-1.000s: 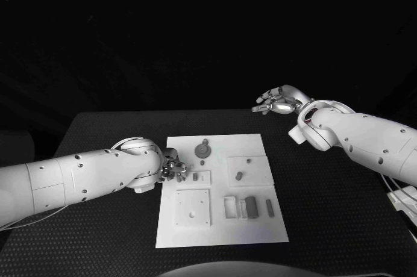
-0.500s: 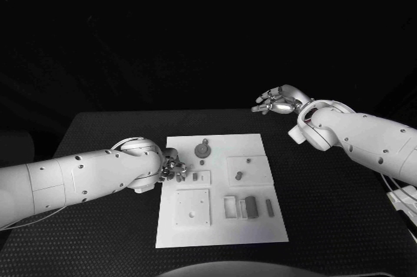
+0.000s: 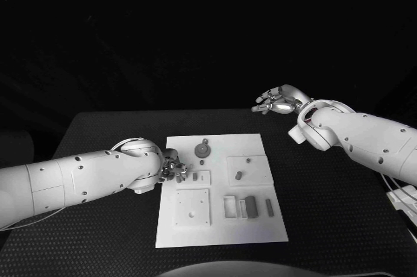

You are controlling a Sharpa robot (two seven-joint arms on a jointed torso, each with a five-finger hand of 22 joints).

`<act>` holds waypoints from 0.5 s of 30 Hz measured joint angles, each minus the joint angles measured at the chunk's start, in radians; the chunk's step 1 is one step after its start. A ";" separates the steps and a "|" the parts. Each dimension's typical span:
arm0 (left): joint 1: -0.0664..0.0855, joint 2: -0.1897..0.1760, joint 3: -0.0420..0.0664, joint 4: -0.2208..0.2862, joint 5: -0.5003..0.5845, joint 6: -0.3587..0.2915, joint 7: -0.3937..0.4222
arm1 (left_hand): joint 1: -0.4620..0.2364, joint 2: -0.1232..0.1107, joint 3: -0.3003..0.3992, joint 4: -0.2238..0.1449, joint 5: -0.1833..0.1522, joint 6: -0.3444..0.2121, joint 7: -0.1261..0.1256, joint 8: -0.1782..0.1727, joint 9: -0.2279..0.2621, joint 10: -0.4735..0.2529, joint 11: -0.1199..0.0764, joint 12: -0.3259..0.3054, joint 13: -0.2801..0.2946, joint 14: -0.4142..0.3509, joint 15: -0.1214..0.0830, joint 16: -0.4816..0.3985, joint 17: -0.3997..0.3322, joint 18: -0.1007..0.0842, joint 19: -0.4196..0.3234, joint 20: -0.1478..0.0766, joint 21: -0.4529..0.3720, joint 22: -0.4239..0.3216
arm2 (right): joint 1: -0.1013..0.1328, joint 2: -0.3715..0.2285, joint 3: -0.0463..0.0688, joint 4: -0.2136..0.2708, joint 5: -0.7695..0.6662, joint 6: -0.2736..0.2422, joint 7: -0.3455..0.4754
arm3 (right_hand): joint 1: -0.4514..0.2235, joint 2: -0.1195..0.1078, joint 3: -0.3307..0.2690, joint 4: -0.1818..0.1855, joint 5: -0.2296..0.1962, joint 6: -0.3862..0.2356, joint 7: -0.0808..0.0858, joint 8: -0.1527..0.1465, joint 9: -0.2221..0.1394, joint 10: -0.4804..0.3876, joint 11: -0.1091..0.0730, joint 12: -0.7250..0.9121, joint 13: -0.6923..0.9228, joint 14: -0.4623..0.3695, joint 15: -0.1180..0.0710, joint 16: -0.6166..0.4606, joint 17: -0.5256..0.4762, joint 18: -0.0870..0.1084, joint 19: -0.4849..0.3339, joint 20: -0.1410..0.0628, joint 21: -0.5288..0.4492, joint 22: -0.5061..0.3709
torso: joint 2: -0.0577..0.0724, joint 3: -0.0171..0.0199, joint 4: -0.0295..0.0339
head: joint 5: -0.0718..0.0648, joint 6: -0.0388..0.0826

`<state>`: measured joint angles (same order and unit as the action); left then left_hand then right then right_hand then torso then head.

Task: Assemble the parts on the task board

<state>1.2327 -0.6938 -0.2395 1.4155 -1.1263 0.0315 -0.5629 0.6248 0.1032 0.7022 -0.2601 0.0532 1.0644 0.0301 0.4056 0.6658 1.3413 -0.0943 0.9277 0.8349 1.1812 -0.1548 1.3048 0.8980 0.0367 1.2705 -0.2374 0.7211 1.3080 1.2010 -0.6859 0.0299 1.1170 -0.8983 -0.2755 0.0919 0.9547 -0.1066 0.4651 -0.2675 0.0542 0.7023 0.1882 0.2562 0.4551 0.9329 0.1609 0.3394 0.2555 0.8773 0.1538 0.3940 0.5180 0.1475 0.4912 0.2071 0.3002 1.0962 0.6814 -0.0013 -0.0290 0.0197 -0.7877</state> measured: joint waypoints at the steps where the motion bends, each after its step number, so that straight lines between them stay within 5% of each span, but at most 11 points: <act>1: 0.000 0.000 0.000 0.000 0.000 0.000 0.000 | 0.002 -0.002 -0.001 0.001 0.000 0.000 0.000 0.000 0.000 0.000 0.000 0.000 0.000 0.000 0.000 0.000 0.000 0.000 0.000 0.000 0.000 0.000 | 0.000 0.000 0.000 0.000 0.000 0.000 0.000 | 0.000 0.000 0.000 0.000 0.000 0.000 0.000 0.000 0.000 0.000 0.000 0.000 0.000 0.000 0.000 0.000 0.000 0.000 0.000 0.000 0.000 0.000 | 0.000 0.0000 0.0001 | 0.000 0.000; 3: -0.001 0.000 0.000 0.000 0.000 0.000 0.000 | 0.000 -0.016 -0.003 0.008 0.000 0.019 -0.019 -0.005 0.000 0.000 0.000 0.000 -0.001 0.000 0.000 0.000 -0.002 0.001 0.000 0.000 0.000 0.000 | 0.000 0.000 0.000 0.000 0.000 0.000 0.000 | 0.000 0.000 0.000 0.000 0.000 0.000 0.000 0.000 0.000 0.000 0.000 0.000 0.000 0.000 0.000 0.000 0.000 0.000 0.000 0.000 0.000 0.000 | 0.000 0.0000 0.0004 | 0.000 0.000; 5: -0.001 0.000 -0.001 0.000 0.000 0.000 0.000 | -0.003 -0.027 -0.004 0.012 -0.001 0.104 -0.028 -0.011 0.000 -0.003 -0.003 0.000 -0.002 -0.001 0.000 0.000 -0.003 0.000 0.000 0.000 0.000 0.000 | 0.000 0.000 0.000 0.000 0.000 0.000 0.000 | 0.000 0.000 0.000 0.000 0.000 0.000 0.000 0.000 0.000 0.000 0.000 0.000 0.000 0.000 0.000 0.000 0.000 0.000 0.000 0.000 0.000 0.000 | 0.000 0.0000 0.0005 | -0.001 0.000; 15: -0.001 0.000 -0.001 -0.002 0.001 0.000 0.000 | 0.000 -0.042 -0.011 0.025 -0.002 0.120 -0.023 -0.011 0.003 -0.003 -0.003 0.000 -0.002 -0.001 0.000 0.004 -0.006 -0.001 0.000 0.000 -0.001 0.000 | -0.001 0.000 0.000 0.000 0.000 0.000 0.000 | 0.000 0.000 0.000 0.000 0.000 0.000 0.000 0.000 0.000 0.000 0.000 0.000 -0.001 0.000 0.000 0.000 0.000 0.000 0.000 0.000 0.000 0.000 | 0.000 0.0001 0.0003 | -0.001 -0.001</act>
<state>1.2314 -0.6942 -0.2400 1.4139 -1.1255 0.0311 -0.5632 0.6250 0.0617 0.6913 -0.2348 0.0508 1.1847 0.0070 0.3950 0.6692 1.3381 -0.0971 0.9276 0.8331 1.1806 -0.1549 1.3087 0.8917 0.0358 1.2703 -0.2372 0.7206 1.3078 1.2000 -0.6858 0.0299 1.1168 -0.8979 -0.2751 0.0918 0.9547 -0.1066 0.4651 -0.2675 0.0542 0.7023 0.1882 0.2562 0.4552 0.9329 0.1609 0.3394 0.2547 0.8773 0.1537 0.3940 0.5179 0.1475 0.4913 0.2071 0.3002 1.0962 0.6813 -0.0012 -0.0287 0.0190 -0.7884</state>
